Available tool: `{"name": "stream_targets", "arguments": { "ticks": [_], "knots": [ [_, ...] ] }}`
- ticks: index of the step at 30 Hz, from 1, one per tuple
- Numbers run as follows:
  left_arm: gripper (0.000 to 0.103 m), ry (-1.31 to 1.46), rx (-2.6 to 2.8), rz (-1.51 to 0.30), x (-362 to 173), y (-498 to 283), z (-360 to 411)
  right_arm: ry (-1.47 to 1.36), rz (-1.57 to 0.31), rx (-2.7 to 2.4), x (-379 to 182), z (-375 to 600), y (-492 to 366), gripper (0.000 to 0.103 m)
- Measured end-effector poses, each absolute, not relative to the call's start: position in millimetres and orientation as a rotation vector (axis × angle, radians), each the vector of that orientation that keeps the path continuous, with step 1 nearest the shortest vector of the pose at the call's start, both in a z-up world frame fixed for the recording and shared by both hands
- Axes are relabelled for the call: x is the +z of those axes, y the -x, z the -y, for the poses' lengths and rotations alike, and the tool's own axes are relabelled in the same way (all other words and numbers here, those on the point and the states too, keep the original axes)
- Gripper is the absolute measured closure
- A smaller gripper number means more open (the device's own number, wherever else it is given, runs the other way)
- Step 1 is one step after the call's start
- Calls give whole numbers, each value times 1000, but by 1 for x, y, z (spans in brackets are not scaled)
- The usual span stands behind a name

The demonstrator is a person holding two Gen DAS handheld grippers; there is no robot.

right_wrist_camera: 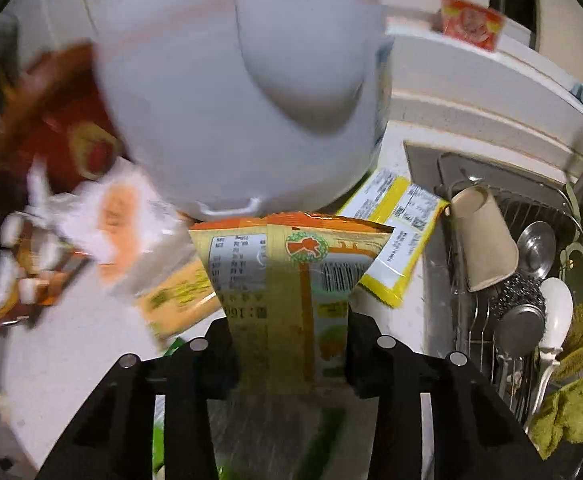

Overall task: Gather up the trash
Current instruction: 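Grasp the orange-yellow noodle packet with the right tool, then grasp the white crumpled tissue with the left tool while the right holds the packet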

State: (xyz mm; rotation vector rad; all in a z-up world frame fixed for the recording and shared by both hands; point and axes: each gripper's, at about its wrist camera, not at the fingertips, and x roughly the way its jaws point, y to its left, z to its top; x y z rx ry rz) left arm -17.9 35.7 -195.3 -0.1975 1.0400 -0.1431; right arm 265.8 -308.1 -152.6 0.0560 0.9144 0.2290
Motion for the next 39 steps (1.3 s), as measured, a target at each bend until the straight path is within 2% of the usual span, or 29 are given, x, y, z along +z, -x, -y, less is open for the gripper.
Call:
{"name": "stream_targets", "arguments": {
  "ticks": [10, 18, 22, 31, 32, 33, 34, 36, 38, 39],
  "knots": [
    [13, 179, -284, -991, -169, -123, 66, -186, -746, 327, -82, 372, -147, 64],
    [13, 378, 5, -949, -145, -223, 21, -249, -777, 339, -95, 387, -87, 63],
    [13, 446, -63, -1086, -153, -275, 14, -282, -796, 325, -109, 395, -79, 63],
    [15, 305, 110, -1143, -176, -334, 26, -310, -812, 336, -118, 391, -74, 63],
    [19, 284, 117, -1139, -177, -335, 29, -312, -814, 335, -119, 391, -74, 63],
    [31, 253, 112, -1125, -176, -336, 33, -314, -815, 335, -120, 390, -73, 63],
    [50, 238, 102, -1121, -175, -334, 30, -317, -814, 334, -120, 390, -73, 63],
    [76, 229, 65, -1105, -171, -331, 28, -326, -812, 336, -120, 391, -72, 63],
    [94, 309, -22, -1075, -162, -323, 19, -329, -807, 337, -119, 390, -72, 63],
    [99, 323, -46, -1061, -156, -318, 16, -331, -806, 339, -119, 389, -72, 63]
  ]
}}
